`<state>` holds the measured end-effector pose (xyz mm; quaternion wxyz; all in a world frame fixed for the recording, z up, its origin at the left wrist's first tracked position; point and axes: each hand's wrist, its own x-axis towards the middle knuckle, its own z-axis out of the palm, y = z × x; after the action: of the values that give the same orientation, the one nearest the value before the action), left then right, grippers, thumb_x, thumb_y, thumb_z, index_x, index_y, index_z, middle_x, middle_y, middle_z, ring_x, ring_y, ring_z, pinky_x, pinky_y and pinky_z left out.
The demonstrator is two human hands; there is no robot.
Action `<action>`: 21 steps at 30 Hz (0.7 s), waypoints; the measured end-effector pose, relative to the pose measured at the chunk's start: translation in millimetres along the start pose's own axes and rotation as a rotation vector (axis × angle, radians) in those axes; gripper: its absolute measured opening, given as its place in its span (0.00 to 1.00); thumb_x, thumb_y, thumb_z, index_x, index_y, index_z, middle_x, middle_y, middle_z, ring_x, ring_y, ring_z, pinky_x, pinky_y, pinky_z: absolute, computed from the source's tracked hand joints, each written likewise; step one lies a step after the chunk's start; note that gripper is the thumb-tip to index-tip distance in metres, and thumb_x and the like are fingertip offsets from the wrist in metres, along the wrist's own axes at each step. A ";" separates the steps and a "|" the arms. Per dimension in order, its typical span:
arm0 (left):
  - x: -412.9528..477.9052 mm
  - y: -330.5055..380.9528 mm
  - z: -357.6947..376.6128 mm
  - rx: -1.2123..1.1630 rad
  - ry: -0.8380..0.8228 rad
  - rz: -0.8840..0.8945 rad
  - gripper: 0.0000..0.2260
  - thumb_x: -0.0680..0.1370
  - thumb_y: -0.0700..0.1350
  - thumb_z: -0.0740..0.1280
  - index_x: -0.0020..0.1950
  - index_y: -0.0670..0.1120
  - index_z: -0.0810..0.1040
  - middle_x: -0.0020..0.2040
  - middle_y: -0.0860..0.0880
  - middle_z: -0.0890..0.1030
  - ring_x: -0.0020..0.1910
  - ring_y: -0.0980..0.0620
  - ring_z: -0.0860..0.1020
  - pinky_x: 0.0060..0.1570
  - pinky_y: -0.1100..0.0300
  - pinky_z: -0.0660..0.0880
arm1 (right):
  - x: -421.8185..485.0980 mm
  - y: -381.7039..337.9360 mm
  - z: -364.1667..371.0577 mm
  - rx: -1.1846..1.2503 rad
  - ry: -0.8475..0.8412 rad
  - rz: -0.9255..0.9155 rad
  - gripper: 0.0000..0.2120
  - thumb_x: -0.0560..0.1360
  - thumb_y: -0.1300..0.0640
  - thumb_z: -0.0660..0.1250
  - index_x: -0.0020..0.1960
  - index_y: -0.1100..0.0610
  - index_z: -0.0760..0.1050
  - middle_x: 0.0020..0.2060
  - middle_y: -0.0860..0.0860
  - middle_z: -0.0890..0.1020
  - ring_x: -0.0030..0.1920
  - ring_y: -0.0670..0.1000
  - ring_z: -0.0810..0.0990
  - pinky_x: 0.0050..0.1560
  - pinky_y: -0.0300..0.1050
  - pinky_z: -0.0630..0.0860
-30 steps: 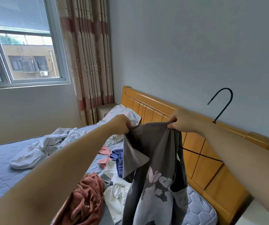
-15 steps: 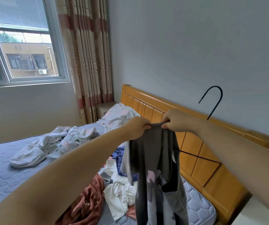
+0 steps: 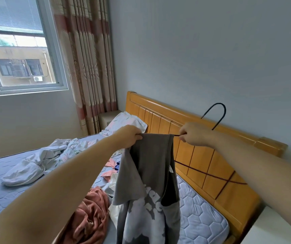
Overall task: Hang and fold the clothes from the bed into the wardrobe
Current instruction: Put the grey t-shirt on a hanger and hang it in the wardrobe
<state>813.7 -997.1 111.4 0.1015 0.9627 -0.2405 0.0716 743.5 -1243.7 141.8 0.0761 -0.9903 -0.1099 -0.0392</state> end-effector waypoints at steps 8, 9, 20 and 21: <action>-8.8 31.1 9.9 -0.140 -0.067 0.162 0.12 0.82 0.46 0.59 0.40 0.45 0.74 0.36 0.52 0.73 0.40 0.53 0.70 0.39 0.60 0.62 | 10.6 -27.3 1.5 -0.191 0.038 -0.097 0.14 0.78 0.54 0.62 0.34 0.52 0.75 0.31 0.48 0.78 0.34 0.46 0.76 0.34 0.40 0.70; -8.8 35.8 11.7 -0.157 -0.055 0.177 0.12 0.82 0.46 0.59 0.43 0.43 0.76 0.38 0.51 0.74 0.39 0.53 0.70 0.39 0.60 0.62 | 11.9 -30.1 2.0 -0.202 0.035 -0.107 0.13 0.77 0.55 0.62 0.35 0.54 0.77 0.31 0.49 0.78 0.33 0.47 0.76 0.33 0.41 0.70; -5.3 43.7 8.9 -0.329 0.237 0.133 0.10 0.79 0.44 0.63 0.44 0.44 0.83 0.39 0.49 0.82 0.36 0.58 0.74 0.35 0.69 0.65 | 16.5 -34.4 -8.7 0.057 0.081 -0.207 0.05 0.77 0.56 0.64 0.50 0.53 0.78 0.39 0.43 0.75 0.41 0.43 0.74 0.39 0.36 0.67; -5.5 44.6 8.1 -0.324 0.241 0.139 0.09 0.78 0.44 0.64 0.44 0.44 0.83 0.38 0.50 0.82 0.35 0.59 0.74 0.34 0.71 0.64 | 16.2 -34.5 -11.3 0.094 0.060 -0.214 0.06 0.77 0.54 0.64 0.50 0.54 0.79 0.39 0.43 0.75 0.41 0.43 0.74 0.39 0.35 0.68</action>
<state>788.4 -1035.0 109.8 0.2778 0.8993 -0.3007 0.1536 750.8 -1208.8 159.4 0.1213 -0.9665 -0.2145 -0.0714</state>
